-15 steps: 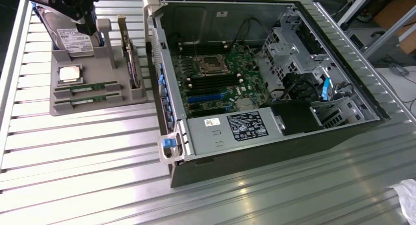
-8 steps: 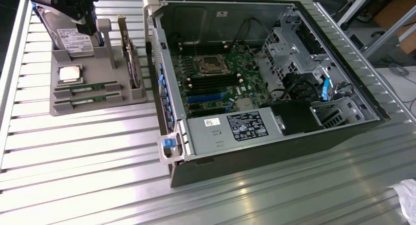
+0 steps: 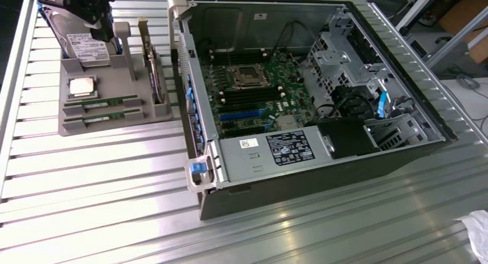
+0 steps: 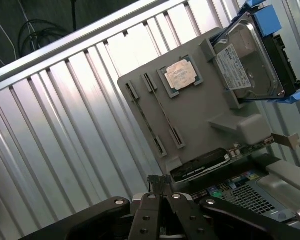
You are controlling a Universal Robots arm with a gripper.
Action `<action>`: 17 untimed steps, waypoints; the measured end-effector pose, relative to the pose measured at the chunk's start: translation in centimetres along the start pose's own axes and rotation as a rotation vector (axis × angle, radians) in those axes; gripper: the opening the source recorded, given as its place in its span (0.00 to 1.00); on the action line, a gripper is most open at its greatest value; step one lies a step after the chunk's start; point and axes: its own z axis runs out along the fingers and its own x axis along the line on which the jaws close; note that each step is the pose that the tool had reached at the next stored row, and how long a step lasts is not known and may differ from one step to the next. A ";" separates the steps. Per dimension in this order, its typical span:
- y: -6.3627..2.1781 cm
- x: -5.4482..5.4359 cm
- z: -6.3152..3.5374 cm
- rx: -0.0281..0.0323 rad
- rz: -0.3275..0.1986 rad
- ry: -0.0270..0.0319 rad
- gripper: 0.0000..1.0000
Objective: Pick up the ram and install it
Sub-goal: 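Pick up the ram and move it above insertion slot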
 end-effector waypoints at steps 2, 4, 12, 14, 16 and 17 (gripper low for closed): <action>0.00 0.0 0.00 0.0006 -0.012 0.0005 0.11; 0.00 0.0 0.00 0.0014 -0.029 0.0010 0.11; 0.00 0.0 0.01 0.0050 -0.103 0.0022 0.11; 0.00 0.0 0.01 0.0058 -0.123 0.0023 0.11; 0.00 0.0 0.01 0.0066 -0.142 0.0024 0.11; 0.00 0.0 0.01 0.0070 -0.151 0.0024 0.11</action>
